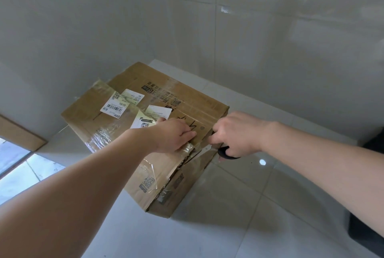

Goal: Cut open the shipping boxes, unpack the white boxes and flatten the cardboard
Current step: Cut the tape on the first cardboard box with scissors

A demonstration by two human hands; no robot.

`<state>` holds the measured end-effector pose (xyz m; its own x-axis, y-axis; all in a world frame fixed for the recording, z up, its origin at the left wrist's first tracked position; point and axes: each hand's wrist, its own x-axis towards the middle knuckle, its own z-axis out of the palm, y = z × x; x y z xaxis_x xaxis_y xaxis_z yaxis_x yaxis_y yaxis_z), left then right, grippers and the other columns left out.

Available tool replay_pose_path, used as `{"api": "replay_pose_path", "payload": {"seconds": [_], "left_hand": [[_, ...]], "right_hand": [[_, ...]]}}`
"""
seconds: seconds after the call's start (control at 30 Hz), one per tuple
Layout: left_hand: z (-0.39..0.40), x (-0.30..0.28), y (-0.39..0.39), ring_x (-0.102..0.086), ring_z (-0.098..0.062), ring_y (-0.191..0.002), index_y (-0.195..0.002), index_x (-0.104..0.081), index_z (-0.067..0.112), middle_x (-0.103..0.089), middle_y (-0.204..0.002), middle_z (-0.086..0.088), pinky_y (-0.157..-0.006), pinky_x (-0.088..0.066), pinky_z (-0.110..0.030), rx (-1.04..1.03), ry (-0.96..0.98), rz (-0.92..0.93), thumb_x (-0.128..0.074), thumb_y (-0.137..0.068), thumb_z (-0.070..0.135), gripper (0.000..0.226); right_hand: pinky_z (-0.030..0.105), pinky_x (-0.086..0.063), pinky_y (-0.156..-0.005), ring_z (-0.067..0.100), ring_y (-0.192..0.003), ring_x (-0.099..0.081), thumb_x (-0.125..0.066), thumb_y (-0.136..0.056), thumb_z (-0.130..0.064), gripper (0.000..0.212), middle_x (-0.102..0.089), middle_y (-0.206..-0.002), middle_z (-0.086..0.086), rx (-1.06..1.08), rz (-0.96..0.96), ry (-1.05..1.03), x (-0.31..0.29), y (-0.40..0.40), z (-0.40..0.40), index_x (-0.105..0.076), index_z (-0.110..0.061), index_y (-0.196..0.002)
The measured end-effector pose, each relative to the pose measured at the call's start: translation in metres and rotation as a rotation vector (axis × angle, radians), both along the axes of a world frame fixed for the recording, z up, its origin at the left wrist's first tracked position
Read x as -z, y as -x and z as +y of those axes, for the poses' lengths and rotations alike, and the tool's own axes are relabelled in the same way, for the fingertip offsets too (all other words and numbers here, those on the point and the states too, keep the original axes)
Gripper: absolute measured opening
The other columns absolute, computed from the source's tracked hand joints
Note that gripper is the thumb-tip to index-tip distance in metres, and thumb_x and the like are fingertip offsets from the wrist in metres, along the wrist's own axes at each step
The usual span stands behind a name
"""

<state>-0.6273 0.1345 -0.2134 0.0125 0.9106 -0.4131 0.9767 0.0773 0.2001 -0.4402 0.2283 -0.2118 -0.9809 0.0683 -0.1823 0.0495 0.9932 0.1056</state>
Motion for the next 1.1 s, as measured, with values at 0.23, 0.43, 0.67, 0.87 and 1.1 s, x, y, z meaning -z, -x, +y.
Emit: {"api": "replay_pose_path", "payload": {"seconds": [0.23, 0.43, 0.67, 0.87, 1.1], "left_hand": [[0.013, -0.004, -0.001, -0.052, -0.015, -0.064, -0.079, -0.056, 0.015, -0.059, -0.073, 0.0, -0.058, -0.044, -0.028, -0.084, 0.006, -0.102, -0.054, -0.086, 0.017, 0.007], [0.036, -0.014, -0.002, -0.053, -0.014, -0.063, -0.091, -0.055, 0.02, -0.06, -0.077, 0.004, -0.05, -0.041, -0.023, 0.157, 0.213, 0.127, -0.074, -0.07, 0.028, 0.03], [0.038, -0.014, 0.0, -0.058, -0.014, -0.076, -0.073, -0.042, 0.032, -0.06, -0.084, 0.007, -0.065, -0.052, -0.03, 0.473, 0.109, 0.142, -0.078, -0.069, 0.029, 0.036], [0.033, -0.017, -0.001, -0.045, -0.007, -0.058, -0.061, -0.04, 0.026, -0.049, -0.062, 0.01, -0.052, -0.04, -0.024, 0.607, 0.003, 0.139, -0.074, -0.072, 0.022, 0.036], [0.036, -0.015, 0.007, -0.043, -0.007, -0.055, -0.063, -0.049, 0.023, -0.051, -0.061, 0.009, -0.051, -0.037, -0.02, 0.513, 0.055, 0.154, -0.078, -0.071, 0.033, 0.032]], "right_hand": [[0.025, -0.019, -0.047, 0.024, -0.063, -0.046, -0.046, -0.083, -0.042, 0.029, -0.058, -0.075, -0.002, 0.175, 0.071, -0.037, 0.017, -0.03, -0.013, -0.064, -0.023, -0.096], [0.027, -0.02, -0.047, 0.026, -0.065, -0.049, -0.045, -0.081, -0.039, 0.026, -0.037, -0.061, -0.004, 0.428, 0.064, -0.008, 0.018, -0.05, -0.03, -0.063, -0.022, -0.089], [0.026, -0.012, -0.045, 0.028, -0.059, -0.036, -0.047, -0.08, -0.036, 0.017, -0.032, -0.055, -0.002, 0.534, 0.069, 0.017, 0.008, -0.056, -0.054, -0.045, -0.021, -0.073], [0.025, -0.013, -0.045, 0.028, -0.06, -0.039, -0.046, -0.079, -0.037, 0.02, -0.044, -0.06, -0.001, 0.556, 0.116, 0.014, 0.012, -0.054, -0.065, -0.055, -0.019, -0.077], [0.025, -0.013, -0.045, 0.025, -0.057, -0.038, -0.048, -0.078, -0.039, 0.024, -0.035, -0.055, -0.005, 0.512, 0.171, 0.053, 0.017, -0.042, -0.07, -0.06, -0.018, -0.078]]}}
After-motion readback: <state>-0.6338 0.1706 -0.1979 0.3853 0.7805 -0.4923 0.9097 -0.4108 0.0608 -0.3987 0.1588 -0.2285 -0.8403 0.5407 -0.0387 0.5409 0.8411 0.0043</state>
